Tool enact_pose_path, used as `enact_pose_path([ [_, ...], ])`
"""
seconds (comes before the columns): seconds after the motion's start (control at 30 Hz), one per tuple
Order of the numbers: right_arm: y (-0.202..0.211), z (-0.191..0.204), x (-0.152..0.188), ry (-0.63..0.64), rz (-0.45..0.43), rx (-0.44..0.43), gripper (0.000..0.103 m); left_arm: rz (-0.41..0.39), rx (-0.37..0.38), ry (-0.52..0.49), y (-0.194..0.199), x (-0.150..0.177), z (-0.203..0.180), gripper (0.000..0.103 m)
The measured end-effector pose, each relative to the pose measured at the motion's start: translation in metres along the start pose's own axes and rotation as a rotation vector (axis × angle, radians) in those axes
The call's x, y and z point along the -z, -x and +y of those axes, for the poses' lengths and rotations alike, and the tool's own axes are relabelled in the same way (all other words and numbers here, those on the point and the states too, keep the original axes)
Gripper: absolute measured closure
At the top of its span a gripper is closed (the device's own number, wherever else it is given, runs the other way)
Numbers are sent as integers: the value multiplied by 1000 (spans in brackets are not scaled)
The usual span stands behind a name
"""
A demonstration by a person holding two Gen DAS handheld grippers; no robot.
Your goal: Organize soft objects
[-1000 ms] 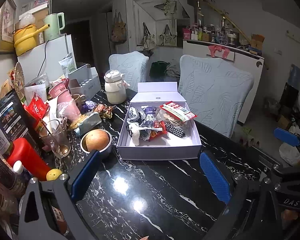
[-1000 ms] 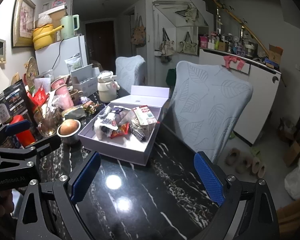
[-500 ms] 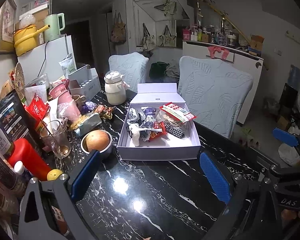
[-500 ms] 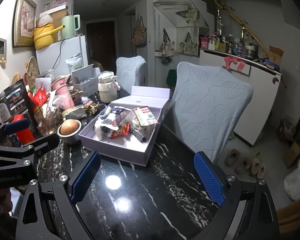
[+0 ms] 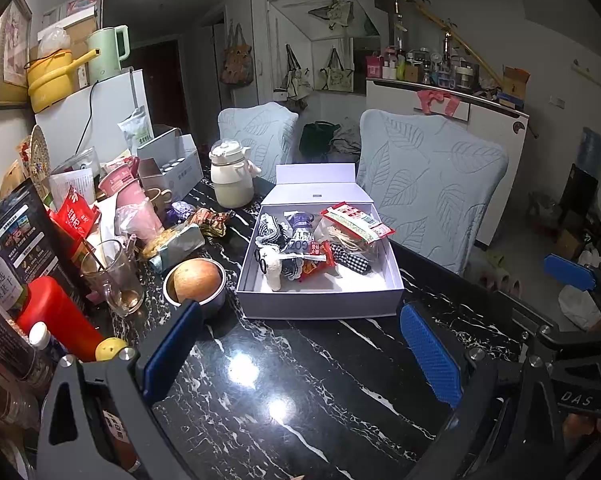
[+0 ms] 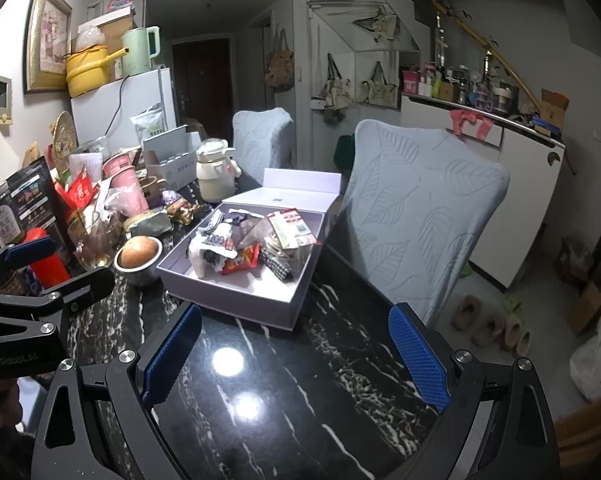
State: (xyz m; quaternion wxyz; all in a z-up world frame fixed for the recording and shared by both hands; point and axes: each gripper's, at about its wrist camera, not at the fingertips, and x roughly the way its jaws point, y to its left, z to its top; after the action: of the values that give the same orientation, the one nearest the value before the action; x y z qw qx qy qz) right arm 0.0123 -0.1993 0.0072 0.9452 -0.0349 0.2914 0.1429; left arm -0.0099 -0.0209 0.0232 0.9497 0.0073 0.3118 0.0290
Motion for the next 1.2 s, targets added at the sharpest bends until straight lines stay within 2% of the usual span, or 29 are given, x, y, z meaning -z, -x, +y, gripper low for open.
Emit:
enact_pose_path([
  [1.2,-4,-3,-3,8,10,-6,7,36,56,12,-8,2,0,2],
])
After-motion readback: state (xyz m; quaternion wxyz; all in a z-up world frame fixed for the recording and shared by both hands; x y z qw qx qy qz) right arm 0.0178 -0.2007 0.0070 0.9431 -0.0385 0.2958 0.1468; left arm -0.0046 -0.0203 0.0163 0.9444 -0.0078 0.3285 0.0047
